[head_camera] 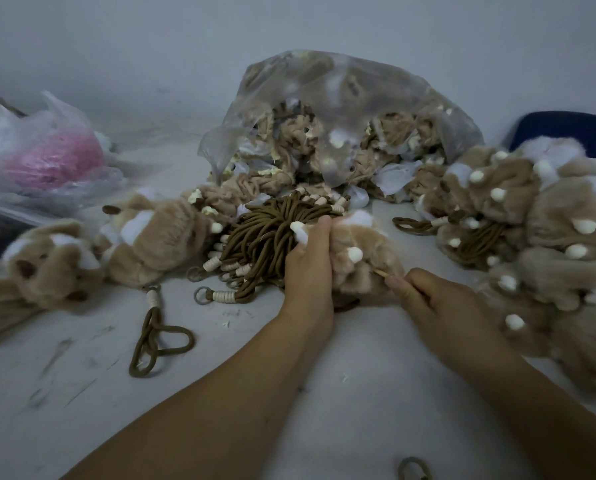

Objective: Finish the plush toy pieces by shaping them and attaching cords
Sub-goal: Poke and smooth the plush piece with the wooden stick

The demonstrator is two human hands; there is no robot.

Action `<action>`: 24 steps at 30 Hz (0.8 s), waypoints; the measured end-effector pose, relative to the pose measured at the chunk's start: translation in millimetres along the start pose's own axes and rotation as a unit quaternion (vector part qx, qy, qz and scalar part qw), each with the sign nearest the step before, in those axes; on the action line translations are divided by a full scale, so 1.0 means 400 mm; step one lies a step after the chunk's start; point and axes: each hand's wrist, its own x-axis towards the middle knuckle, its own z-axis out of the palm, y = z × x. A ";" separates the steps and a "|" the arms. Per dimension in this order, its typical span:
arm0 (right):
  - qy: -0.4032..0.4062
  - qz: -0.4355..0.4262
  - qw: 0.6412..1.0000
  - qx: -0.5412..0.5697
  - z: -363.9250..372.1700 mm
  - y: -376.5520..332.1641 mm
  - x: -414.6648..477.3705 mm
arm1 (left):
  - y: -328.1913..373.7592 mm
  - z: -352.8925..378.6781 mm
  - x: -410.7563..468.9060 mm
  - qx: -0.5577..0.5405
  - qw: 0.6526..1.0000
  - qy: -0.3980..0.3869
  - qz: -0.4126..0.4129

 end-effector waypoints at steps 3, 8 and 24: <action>0.001 -0.004 1.000 -0.013 0.000 0.004 0.002 | 0.013 -0.005 0.011 -0.035 0.999 0.013 0.002; -0.006 0.015 1.000 0.006 0.009 -0.005 -0.006 | 0.025 -0.001 0.012 -0.061 0.996 0.004 0.061; 0.034 -0.003 0.999 -0.028 -0.010 -0.017 0.004 | 0.009 -0.009 0.025 -0.052 0.998 -0.010 0.022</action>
